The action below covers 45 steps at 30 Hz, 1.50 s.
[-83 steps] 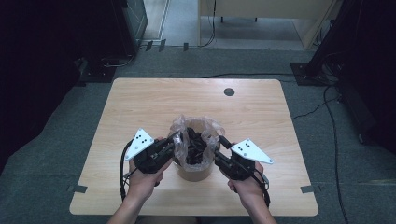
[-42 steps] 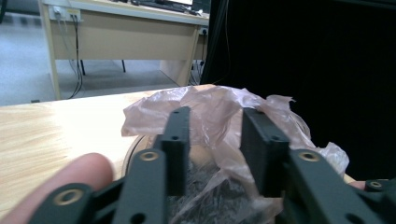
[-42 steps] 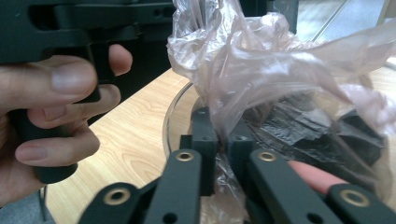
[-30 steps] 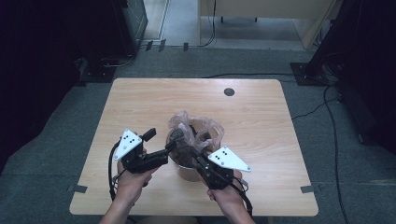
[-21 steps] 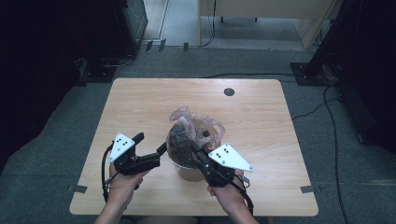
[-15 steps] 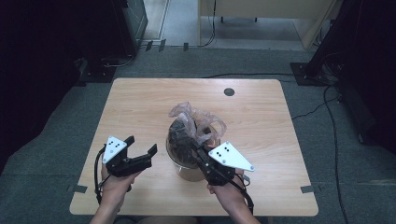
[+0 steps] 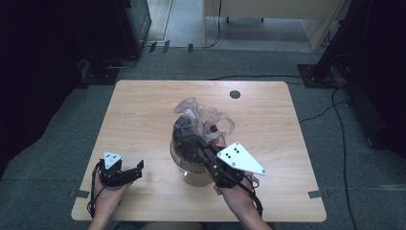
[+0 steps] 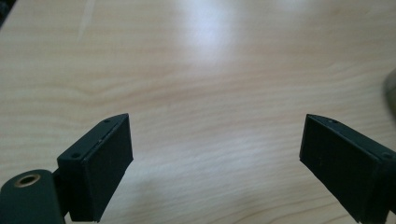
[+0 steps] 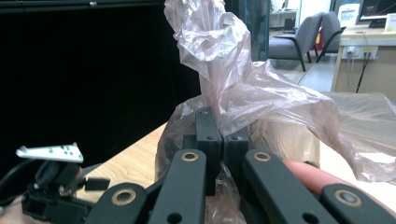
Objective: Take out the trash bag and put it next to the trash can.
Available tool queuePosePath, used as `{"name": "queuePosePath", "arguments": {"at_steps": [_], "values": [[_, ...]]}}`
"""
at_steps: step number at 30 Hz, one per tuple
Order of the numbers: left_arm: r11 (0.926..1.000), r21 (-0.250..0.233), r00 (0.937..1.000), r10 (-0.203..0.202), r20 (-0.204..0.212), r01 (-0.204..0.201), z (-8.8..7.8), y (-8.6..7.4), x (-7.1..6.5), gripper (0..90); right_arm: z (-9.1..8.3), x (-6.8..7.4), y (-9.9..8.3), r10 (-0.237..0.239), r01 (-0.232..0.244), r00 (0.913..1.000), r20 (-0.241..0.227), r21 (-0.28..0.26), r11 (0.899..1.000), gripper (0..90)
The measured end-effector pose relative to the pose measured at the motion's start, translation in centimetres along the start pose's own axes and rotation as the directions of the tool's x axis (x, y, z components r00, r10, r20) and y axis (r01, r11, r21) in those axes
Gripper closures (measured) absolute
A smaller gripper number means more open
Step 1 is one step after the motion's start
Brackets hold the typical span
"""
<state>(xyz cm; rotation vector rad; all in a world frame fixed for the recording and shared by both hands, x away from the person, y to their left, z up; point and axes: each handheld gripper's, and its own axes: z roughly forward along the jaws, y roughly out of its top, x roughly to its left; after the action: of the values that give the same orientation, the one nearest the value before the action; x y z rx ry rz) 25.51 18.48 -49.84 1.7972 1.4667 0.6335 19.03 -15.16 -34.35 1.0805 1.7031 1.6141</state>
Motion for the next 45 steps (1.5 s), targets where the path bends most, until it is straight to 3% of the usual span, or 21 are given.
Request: {"name": "queuePosePath", "arguments": {"at_steps": [5,9,19,28,39,45], "values": [[0.9964,0.072,0.9983,0.047,-0.034,-0.044,1.3,-1.0,0.3,9.1,-0.2,-0.1,0.6,-0.005,0.005,0.9999,0.010,-0.023,1.000,90.0],[0.9940,0.084,0.9963,0.074,-0.043,-0.070,1.9,-1.3,0.0,9.1,-0.4,-0.2,1.0,-0.018,0.019,0.9996,0.023,-0.050,0.999,90.0],[0.9959,0.076,0.9976,0.053,-0.044,-0.049,2.2,-1.2,-0.1,9.2,-1.4,-1.2,3.2,-0.018,0.026,0.9980,0.060,-0.132,0.991,90.0],[0.9960,0.075,0.9977,0.051,-0.045,-0.048,2.2,-1.2,-0.1,9.2,-2.8,-3.3,4.8,-0.017,0.039,0.9921,0.124,-0.172,0.984,90.0],[0.9960,0.075,0.9977,0.051,-0.045,-0.048,2.2,-1.2,-0.1,9.2,-3.8,-5.9,5.0,-0.031,0.076,0.9722,0.232,-0.187,0.980,90.0],[0.9959,0.076,0.9976,0.053,-0.044,-0.049,2.2,-1.2,-0.1,9.2,-3.0,-7.8,3.9,-0.014,0.061,0.9586,0.284,-0.154,0.986,90.0]]}}
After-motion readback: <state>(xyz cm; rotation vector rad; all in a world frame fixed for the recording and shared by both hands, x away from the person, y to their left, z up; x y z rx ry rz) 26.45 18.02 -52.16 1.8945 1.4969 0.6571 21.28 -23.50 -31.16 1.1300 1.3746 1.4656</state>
